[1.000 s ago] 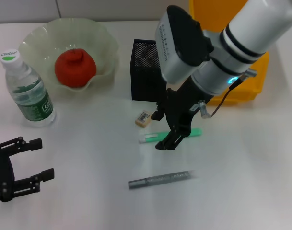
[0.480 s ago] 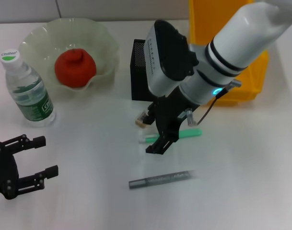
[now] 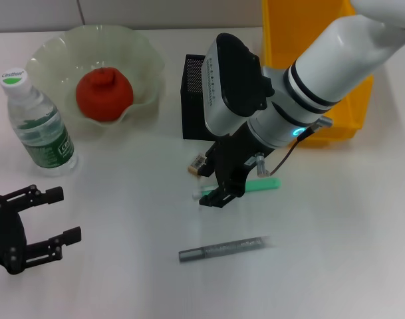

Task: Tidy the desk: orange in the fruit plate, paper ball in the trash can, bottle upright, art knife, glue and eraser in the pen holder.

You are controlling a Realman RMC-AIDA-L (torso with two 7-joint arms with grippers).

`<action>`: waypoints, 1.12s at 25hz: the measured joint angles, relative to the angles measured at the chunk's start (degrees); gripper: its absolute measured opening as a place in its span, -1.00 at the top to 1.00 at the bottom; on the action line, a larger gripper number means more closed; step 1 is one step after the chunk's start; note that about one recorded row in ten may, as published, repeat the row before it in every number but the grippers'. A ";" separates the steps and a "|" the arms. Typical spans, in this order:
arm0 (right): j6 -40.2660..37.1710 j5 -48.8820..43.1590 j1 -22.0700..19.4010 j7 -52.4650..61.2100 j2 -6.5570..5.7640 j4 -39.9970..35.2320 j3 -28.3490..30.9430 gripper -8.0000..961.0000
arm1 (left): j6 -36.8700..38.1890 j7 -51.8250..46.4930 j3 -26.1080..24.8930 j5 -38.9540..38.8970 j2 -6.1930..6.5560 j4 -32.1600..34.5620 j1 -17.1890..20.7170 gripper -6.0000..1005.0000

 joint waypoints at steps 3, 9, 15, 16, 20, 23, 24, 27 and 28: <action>0.40 0.09 -0.12 -0.06 0.00 0.54 0.02 -0.17 | -0.01 0.00 -0.12 0.00 -0.04 0.00 0.00 -0.53; 1.67 0.19 -0.18 -0.15 0.00 1.73 -0.01 -0.11 | 0.09 -0.01 -0.43 0.00 -0.09 0.00 -0.11 -0.53; 1.77 0.58 -0.42 -0.52 0.00 1.94 -0.10 -0.03 | 0.16 -0.01 -0.51 -0.03 -0.20 0.01 -0.20 -0.53; 1.78 0.59 -0.43 -0.53 0.00 2.06 -0.12 -0.02 | 0.16 -0.01 -0.51 -0.03 -0.20 0.01 -0.20 -0.53; 1.85 0.64 -0.43 -0.54 0.00 2.51 -0.73 0.00 | 0.23 -0.01 -0.91 -0.07 -0.32 0.00 -0.21 -0.53; 1.99 0.69 -0.42 -0.54 0.00 2.57 -1.28 0.00 | 0.28 0.00 -0.92 -0.08 -0.33 0.01 -0.21 -0.53; 2.02 0.69 -0.42 -0.54 0.00 2.57 -1.37 0.06 | 0.28 0.00 -0.92 -0.08 -0.33 0.01 -0.21 -0.53; 2.06 0.69 -0.46 -0.46 -0.01 2.49 -1.44 0.18 | 0.35 0.00 -1.01 -0.11 -0.38 0.01 -0.28 -0.53; 2.07 0.69 -0.46 -0.38 0.00 2.44 -1.44 0.18 | 0.35 0.00 -1.01 -0.11 -0.38 0.01 -0.28 -0.53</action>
